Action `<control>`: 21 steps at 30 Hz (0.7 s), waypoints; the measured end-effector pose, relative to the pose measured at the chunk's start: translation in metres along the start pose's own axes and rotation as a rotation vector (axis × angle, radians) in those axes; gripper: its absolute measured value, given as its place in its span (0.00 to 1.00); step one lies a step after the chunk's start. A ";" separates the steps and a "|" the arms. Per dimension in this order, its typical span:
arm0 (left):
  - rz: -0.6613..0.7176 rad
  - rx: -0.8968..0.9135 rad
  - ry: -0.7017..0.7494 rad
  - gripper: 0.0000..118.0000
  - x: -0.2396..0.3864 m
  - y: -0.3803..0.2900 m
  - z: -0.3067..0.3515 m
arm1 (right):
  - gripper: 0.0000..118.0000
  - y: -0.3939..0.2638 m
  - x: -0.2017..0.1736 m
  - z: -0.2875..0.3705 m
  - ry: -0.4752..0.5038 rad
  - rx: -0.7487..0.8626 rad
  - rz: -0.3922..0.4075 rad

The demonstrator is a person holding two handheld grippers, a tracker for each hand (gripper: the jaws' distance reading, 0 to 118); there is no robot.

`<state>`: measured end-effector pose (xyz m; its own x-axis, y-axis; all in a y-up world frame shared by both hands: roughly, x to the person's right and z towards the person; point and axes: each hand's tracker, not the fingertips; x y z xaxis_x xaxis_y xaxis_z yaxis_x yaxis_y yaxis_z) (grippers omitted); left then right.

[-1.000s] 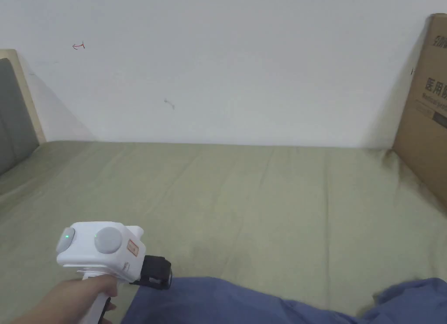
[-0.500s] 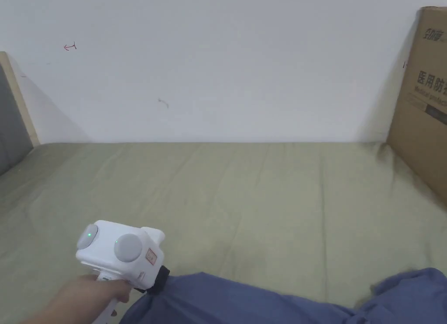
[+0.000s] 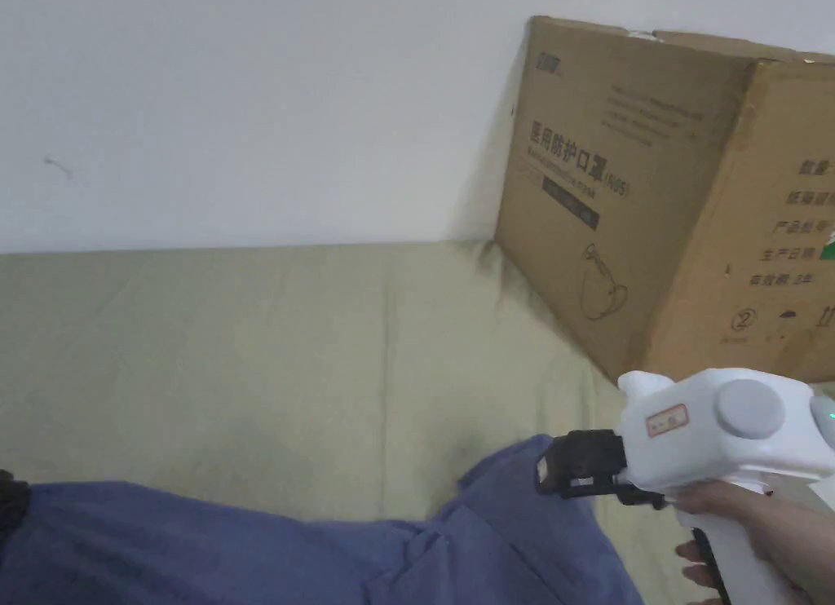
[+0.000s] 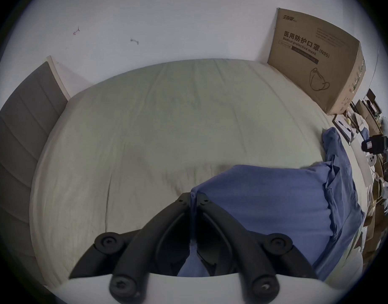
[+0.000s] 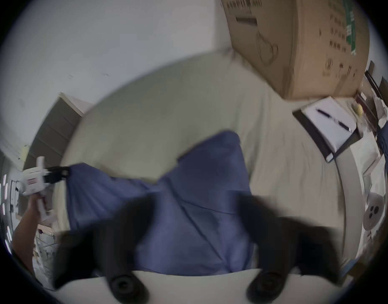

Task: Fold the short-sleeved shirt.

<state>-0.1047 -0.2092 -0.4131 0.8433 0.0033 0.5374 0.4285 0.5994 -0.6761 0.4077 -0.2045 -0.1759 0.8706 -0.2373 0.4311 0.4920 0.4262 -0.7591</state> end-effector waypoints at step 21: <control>0.055 -0.074 0.019 0.02 -0.012 -0.013 -0.005 | 0.01 -0.010 0.003 -0.058 -0.038 -0.154 -0.036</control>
<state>-0.1185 -0.2210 -0.4130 0.8720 0.0189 0.4892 0.4036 0.5376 -0.7403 0.4052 -0.2601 -0.1956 0.8531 -0.2155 0.4752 0.5201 0.2787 -0.8073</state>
